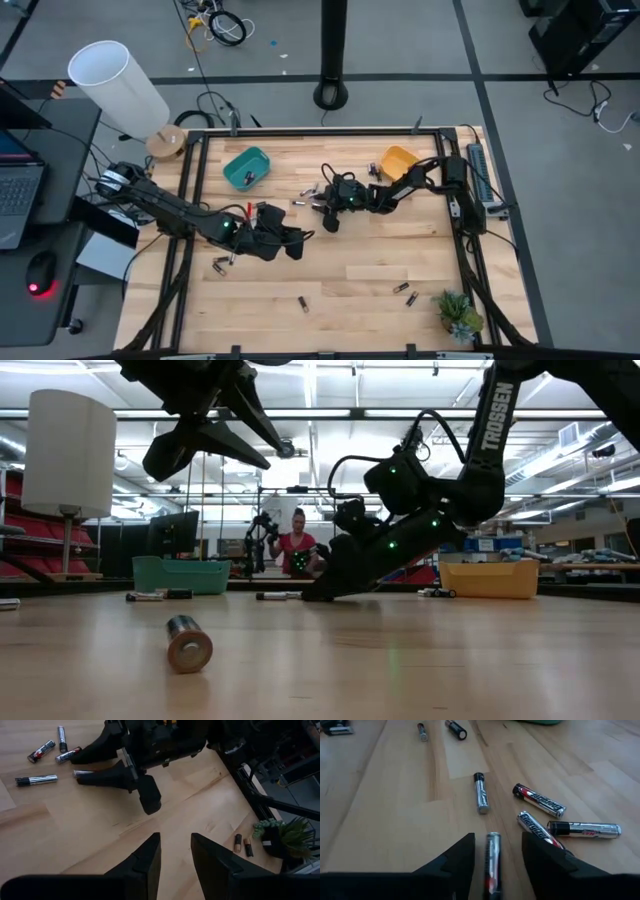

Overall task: Sort batteries
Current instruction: Put the silver battery into the yellow bin

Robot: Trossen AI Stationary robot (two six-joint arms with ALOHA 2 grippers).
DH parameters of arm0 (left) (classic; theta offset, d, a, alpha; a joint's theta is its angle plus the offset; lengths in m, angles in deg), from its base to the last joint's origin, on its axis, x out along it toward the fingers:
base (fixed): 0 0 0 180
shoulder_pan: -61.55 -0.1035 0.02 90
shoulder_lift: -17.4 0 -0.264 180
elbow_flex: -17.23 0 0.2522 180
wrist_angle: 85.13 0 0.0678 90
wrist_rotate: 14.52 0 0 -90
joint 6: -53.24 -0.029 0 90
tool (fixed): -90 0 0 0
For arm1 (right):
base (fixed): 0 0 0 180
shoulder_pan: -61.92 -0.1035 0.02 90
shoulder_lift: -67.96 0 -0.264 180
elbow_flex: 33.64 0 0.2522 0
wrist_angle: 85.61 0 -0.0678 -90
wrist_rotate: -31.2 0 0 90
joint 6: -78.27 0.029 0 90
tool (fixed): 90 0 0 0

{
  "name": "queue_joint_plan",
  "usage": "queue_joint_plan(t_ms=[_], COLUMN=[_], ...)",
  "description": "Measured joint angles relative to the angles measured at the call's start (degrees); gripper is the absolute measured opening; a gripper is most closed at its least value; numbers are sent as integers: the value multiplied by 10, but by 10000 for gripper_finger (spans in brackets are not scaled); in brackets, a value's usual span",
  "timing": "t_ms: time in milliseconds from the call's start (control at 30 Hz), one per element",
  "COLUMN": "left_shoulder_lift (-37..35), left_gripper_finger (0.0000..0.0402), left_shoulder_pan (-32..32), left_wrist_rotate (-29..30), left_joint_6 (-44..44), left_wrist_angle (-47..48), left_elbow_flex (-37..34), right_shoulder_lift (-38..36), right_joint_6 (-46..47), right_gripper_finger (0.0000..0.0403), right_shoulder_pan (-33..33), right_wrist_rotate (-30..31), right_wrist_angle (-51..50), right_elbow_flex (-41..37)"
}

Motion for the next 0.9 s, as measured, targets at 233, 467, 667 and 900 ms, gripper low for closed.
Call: queue_joint_plan(t_ms=[233,467,667,900], left_shoulder_lift=[0,0,0,0], left_gripper_finger=[119,119,119,119], left_shoulder_pan=[0,0,0,0], left_wrist_rotate=[-5,-10,-10,2], left_joint_6=[0,-1,-2,-6], left_wrist_angle=[0,1,1,1], left_elbow_flex=[0,0,0,0], right_shoulder_lift=[-1,-6,-47,-130], right_joint_6=[-7,-8,-39,-97], right_gripper_finger=[101,28,28,28], right_shoulder_pan=[0,2,13,44], right_wrist_rotate=[-2,-25,-55,-88], right_wrist_angle=[-35,-67,-130,-266], right_elbow_flex=[2,3,-1,-6])
